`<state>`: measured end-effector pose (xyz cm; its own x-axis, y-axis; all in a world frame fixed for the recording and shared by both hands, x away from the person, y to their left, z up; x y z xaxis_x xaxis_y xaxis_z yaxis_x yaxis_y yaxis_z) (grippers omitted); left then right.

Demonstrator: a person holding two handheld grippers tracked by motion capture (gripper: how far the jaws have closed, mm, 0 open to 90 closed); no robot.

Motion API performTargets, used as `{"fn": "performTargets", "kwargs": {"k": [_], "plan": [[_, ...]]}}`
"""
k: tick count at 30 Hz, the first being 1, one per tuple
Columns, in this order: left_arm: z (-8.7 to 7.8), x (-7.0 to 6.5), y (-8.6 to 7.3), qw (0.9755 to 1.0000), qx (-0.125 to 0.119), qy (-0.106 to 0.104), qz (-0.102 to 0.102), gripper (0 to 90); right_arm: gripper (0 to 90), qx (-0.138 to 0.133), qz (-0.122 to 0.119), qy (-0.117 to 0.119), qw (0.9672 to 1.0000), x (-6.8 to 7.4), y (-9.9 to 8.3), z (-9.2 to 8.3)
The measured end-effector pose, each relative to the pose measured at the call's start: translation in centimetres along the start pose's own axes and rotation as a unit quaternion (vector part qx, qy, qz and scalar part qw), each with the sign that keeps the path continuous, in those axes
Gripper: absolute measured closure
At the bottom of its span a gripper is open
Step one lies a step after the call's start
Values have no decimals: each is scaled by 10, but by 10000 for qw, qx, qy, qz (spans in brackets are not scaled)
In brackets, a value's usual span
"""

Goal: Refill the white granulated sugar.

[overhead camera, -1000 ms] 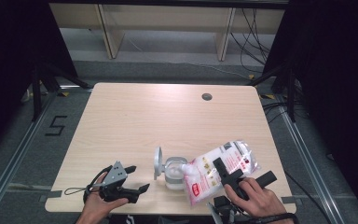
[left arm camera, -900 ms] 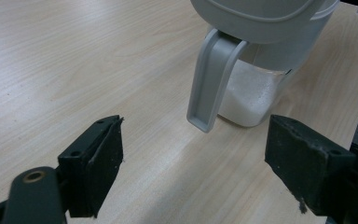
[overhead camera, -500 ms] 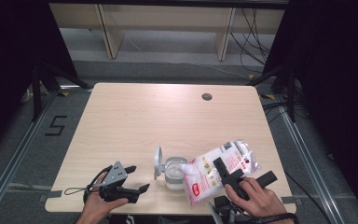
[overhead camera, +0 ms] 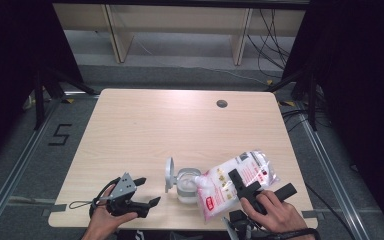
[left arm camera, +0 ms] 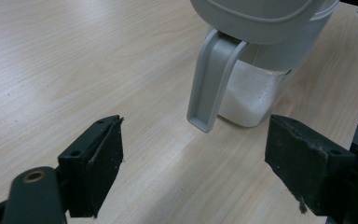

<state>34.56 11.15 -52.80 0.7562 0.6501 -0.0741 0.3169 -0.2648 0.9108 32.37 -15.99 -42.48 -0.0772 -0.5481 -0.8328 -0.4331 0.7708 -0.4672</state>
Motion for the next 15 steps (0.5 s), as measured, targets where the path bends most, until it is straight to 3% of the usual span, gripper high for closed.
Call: {"fn": "performTargets", "kwargs": {"k": [15], "plan": [[0,0,0,10000,-16,3,-23,188,728,-17,11,-9,10000,0,1,0]]}}
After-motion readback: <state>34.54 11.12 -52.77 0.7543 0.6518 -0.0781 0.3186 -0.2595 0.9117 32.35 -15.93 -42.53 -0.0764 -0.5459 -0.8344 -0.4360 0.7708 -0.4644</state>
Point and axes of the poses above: each handheld gripper's, and its own axes: z roughly forward along the jaws, y roughly out of its top, x roughly to its left, the point moved 8 cm from there along z, roughly forward along the jaws, and after that the axes turned 6 degrees about -x, right-handed, at the moved point
